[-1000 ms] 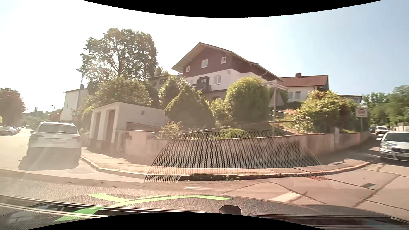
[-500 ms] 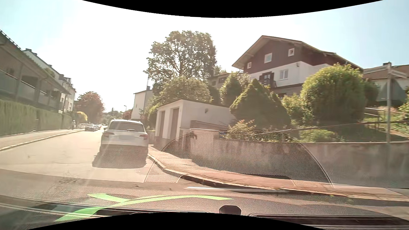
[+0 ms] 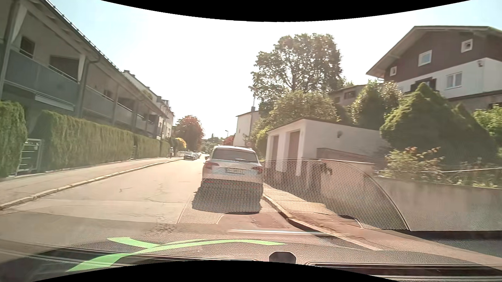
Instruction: Follow the waypoints while adhering to traffic rules and regulations
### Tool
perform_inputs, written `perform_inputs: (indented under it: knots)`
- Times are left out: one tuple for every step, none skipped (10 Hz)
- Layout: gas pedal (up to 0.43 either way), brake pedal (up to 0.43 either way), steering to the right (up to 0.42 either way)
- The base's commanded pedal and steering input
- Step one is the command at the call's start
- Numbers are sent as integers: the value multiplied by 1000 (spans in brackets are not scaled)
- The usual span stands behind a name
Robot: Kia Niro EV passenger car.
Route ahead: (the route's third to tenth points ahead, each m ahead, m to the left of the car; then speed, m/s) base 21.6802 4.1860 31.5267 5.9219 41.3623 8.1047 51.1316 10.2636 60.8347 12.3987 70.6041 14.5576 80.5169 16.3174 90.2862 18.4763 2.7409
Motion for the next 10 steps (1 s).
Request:
perform_inputs:
  knots:
    - [28, 0, -723]
    - [20, 0, -674]
    - [20, 0, -608]
    - [20, 0, -546]
    - [20, 0, -492]
    - [20, 0, -430]
    - [20, 0, -385]
    - [20, 0, -351]
    - [20, 0, -320]
    - [20, 0, -308]
